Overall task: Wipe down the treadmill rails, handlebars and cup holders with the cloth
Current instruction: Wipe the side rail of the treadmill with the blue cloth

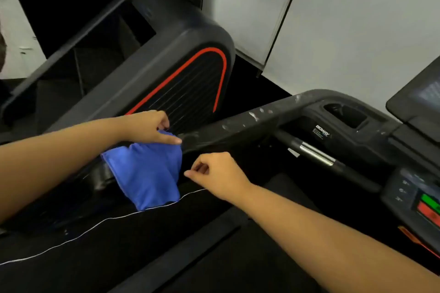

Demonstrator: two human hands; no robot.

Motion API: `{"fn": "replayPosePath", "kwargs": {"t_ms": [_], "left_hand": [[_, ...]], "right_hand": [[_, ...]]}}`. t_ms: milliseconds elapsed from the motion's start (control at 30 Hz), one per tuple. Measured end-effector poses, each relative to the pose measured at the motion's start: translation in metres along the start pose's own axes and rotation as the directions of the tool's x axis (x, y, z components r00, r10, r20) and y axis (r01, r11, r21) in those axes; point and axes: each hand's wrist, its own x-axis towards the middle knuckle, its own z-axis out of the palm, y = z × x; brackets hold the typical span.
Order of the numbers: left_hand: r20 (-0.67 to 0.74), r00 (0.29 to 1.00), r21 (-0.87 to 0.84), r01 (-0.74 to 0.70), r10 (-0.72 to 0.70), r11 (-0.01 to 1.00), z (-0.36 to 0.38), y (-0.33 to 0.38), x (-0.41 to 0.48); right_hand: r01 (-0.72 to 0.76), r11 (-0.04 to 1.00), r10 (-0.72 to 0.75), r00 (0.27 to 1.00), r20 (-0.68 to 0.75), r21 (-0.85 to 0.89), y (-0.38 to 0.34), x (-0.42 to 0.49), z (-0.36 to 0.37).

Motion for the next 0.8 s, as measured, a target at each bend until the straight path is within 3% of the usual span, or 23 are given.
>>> {"fn": "replayPosePath", "kwargs": {"t_ms": [100,333,433,567,667,800], "left_hand": [[0.259,0.964,-0.129,0.1,-0.064,0.987,-0.005,-0.023,0.006],[0.581,0.813,-0.342,0.218,0.023,0.914,-0.017,-0.052,0.018],[0.666,0.745,-0.328,0.234,0.049,0.915,-0.023,-0.045,0.019],[0.78,0.618,-0.239,0.149,0.098,0.96,-0.037,-0.035,0.02],[0.782,0.614,-0.232,0.129,0.106,0.964,-0.049,-0.028,0.018],[0.764,0.6,-0.358,0.089,0.237,0.93,-0.062,-0.026,0.013]], "right_hand": [[-0.101,0.99,0.092,0.992,0.09,0.103,-0.013,0.004,0.023],[-0.264,0.903,0.239,0.964,0.113,0.34,-0.028,0.015,0.047],[-0.272,0.859,0.258,0.962,0.092,0.434,-0.032,0.018,0.05],[-0.24,0.815,0.248,0.967,0.057,0.527,-0.039,0.017,0.047],[-0.26,0.748,0.262,0.961,0.088,0.61,-0.044,0.019,0.036],[-0.284,0.662,0.241,0.957,0.162,0.693,-0.047,0.019,0.028]]}}
